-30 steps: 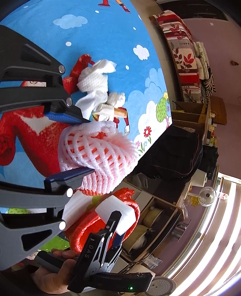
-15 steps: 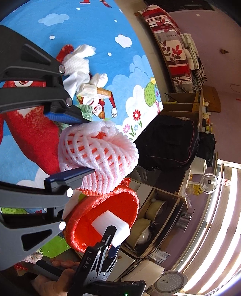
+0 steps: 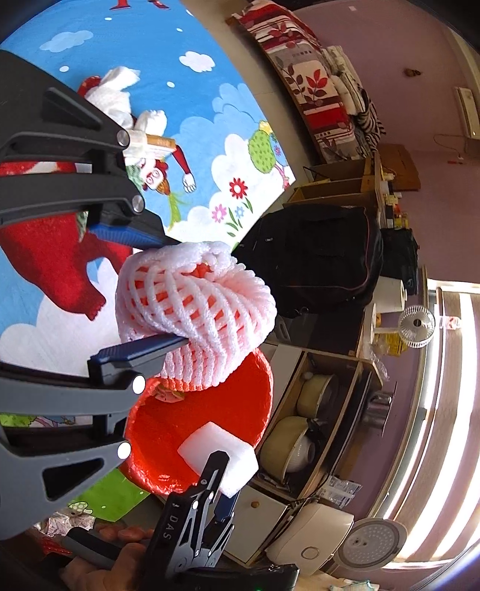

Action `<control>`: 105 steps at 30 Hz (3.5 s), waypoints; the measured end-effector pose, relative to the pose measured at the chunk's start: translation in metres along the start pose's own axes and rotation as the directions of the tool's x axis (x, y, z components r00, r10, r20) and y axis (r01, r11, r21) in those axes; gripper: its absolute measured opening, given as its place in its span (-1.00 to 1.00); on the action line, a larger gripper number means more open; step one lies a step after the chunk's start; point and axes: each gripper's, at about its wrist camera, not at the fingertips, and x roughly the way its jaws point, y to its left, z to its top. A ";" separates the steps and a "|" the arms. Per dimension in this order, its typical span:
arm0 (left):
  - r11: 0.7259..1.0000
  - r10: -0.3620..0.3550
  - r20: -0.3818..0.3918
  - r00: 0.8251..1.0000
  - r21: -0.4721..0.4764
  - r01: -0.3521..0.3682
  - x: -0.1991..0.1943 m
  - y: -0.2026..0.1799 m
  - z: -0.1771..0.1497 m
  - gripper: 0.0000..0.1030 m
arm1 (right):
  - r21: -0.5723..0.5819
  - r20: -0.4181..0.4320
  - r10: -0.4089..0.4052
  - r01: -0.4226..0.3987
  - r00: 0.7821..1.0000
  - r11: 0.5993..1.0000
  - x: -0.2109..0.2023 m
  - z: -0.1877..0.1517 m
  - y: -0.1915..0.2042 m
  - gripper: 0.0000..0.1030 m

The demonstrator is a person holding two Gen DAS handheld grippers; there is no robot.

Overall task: Collect trash
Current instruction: 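Carry the pink net and white foam block over the wastebasket with both grippers, then open both grippers over the wastebasket, dropping the net and foam block, then move both grippers back to the tissues and green-striped cloth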

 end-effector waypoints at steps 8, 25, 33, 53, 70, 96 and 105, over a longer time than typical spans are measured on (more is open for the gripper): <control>0.997 -0.044 0.006 0.999 0.069 0.043 0.016 -0.033 0.017 -0.17 | 0.035 0.013 -0.032 0.032 0.999 0.999 -0.004 0.001 -0.021 0.28; 0.981 -0.105 -0.010 0.994 0.163 0.106 0.053 -0.084 0.037 -0.13 | 0.077 0.031 -0.069 0.066 0.997 0.995 -0.003 0.007 -0.052 0.30; 0.977 -0.154 -0.020 0.988 0.145 0.156 0.064 -0.089 0.039 0.43 | 0.093 0.032 -0.075 0.072 0.997 0.993 -0.003 0.005 -0.058 0.48; 0.990 -0.111 -0.018 0.994 0.087 0.112 0.052 -0.066 0.021 0.44 | 0.091 0.029 -0.062 0.059 0.998 0.994 0.000 0.003 -0.050 0.59; 0.997 0.001 0.000 1.000 -0.077 -0.001 0.005 0.008 -0.027 0.44 | 0.013 0.022 0.010 -0.010 1.000 1.000 -0.001 0.004 0.012 0.63; 0.941 0.191 -0.048 0.980 -0.275 -0.197 -0.055 0.119 -0.098 0.44 | -0.154 -0.072 0.215 -0.224 0.974 0.962 0.024 -0.008 0.145 0.63; 0.929 0.218 -0.047 0.975 -0.296 -0.222 -0.062 0.137 -0.100 0.44 | -0.197 -0.108 0.268 -0.285 0.957 0.938 0.041 -0.012 0.187 0.63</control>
